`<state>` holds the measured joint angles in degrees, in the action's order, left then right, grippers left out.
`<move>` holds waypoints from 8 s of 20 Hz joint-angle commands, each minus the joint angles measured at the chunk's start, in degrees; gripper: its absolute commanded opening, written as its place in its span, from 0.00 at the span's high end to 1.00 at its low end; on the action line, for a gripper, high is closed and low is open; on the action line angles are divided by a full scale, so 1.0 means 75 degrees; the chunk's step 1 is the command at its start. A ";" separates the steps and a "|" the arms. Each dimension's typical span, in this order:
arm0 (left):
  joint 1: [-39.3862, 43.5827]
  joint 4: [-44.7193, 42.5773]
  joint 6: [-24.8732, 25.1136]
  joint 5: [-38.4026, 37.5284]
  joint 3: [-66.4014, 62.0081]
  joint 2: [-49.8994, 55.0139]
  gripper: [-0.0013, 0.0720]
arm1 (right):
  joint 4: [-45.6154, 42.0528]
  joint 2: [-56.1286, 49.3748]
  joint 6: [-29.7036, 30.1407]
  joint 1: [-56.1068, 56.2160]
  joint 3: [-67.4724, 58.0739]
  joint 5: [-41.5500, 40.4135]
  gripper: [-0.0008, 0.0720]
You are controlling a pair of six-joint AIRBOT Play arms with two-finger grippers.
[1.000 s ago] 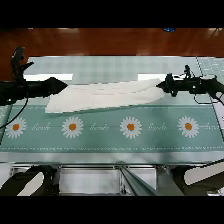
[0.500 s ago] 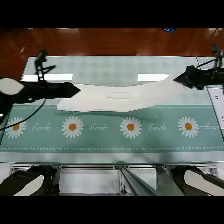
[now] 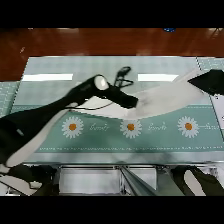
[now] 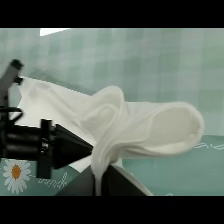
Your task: Fold the shirts.
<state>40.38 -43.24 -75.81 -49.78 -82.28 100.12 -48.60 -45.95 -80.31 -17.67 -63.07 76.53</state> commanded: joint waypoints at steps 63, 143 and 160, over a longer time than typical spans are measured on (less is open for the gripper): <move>-0.6843 -0.0466 0.0219 -0.1839 0.4666 -0.7732 0.95 | 0.2218 -0.3561 0.0367 0.1658 0.4057 -0.3066 0.42; -0.3389 -0.5371 -0.1996 -0.0941 0.1309 -0.4045 0.95 | -0.6344 -0.4570 -0.2681 0.4532 -0.3311 -0.1078 0.95; -0.3602 -0.5840 -0.2769 -0.1224 0.2235 -0.3736 0.95 | -0.6945 -0.5333 -0.3203 0.4182 -0.2177 -0.0487 0.95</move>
<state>13.39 -86.80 -96.40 -59.00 -65.56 71.94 -100.49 -85.91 -104.22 13.65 -79.53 72.93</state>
